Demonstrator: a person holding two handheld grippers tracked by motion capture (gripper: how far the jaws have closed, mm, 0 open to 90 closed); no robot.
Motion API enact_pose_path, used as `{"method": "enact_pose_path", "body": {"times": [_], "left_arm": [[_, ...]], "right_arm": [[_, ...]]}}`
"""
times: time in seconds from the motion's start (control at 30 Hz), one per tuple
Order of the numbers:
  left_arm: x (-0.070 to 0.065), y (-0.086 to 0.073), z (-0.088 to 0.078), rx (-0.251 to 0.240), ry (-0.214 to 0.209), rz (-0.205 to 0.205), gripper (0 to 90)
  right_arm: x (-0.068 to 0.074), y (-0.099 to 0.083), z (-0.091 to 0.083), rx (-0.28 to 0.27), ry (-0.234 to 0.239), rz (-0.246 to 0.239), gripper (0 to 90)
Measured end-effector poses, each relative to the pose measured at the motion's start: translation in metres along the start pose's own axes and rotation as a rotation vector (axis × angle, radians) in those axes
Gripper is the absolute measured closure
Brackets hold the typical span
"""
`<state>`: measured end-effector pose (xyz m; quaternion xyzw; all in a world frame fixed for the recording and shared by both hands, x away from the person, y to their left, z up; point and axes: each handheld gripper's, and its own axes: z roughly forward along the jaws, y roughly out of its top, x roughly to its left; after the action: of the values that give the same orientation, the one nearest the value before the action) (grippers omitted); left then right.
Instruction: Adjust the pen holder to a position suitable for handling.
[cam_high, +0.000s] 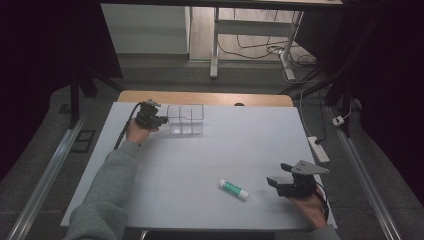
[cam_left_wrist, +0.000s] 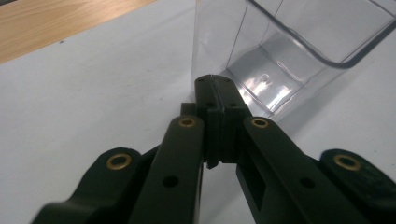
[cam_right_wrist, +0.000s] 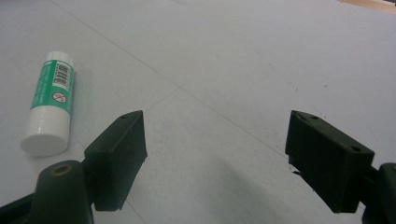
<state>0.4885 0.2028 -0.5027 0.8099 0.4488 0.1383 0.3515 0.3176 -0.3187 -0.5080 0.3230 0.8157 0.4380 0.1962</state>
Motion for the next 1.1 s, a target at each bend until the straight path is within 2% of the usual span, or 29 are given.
{"method": "enact_pose_path", "body": {"times": [0.87, 1.1], "left_arm": [[-0.024, 0.02, 0.021, -0.005, -0.024, 0.013, 88.7], [-0.028, 0.025, 0.025, -0.001, -0.018, 0.007, 88.7]], "right_arm": [[0.0, 0.0, 0.001, 0.001, 0.007, 0.001, 20.4], [0.0, 0.0, 0.001, 0.005, 0.006, 0.003, 20.4]]}}
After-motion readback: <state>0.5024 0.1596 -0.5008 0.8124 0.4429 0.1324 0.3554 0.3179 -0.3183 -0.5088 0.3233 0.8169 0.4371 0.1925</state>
